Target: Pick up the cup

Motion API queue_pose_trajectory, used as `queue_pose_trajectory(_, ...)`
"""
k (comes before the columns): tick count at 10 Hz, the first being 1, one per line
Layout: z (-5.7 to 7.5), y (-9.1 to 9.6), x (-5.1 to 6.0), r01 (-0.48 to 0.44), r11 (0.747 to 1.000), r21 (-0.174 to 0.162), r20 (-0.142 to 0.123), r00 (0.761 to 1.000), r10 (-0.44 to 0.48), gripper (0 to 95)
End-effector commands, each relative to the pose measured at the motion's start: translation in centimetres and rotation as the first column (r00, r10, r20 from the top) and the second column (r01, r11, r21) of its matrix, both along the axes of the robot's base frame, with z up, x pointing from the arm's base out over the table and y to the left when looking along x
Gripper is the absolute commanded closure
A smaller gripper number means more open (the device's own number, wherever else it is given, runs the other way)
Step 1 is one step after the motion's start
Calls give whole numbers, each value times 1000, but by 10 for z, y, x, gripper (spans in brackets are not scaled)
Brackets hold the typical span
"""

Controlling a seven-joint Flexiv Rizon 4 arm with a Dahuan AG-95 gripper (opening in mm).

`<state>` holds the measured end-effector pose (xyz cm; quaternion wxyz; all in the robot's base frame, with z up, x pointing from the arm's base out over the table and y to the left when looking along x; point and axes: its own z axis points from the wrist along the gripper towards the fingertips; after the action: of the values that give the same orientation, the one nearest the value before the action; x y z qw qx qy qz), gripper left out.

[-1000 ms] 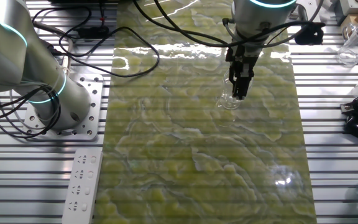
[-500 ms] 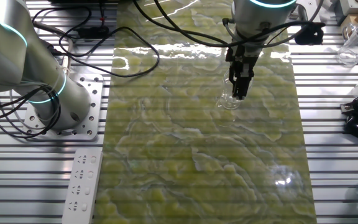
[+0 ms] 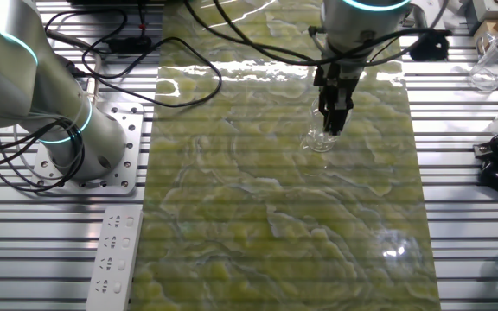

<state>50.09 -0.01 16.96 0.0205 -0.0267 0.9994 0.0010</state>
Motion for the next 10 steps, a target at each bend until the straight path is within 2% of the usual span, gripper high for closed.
queue_pose_trajectory(1, 0, 0, -1, -90, 996, -2, 91, 992, 89, 950)
queue_pose_trajectory(7, 0, 1, -1, -68, 998, 3, 86, 994, 68, 950)
queue_pose_trajectory(9, -1, 3, 0, -81, 997, 6, 93, 992, 80, 950)
queue_pose_trajectory(10, -1, 4, 0, -96, 995, 4, 107, 990, 95, 950)
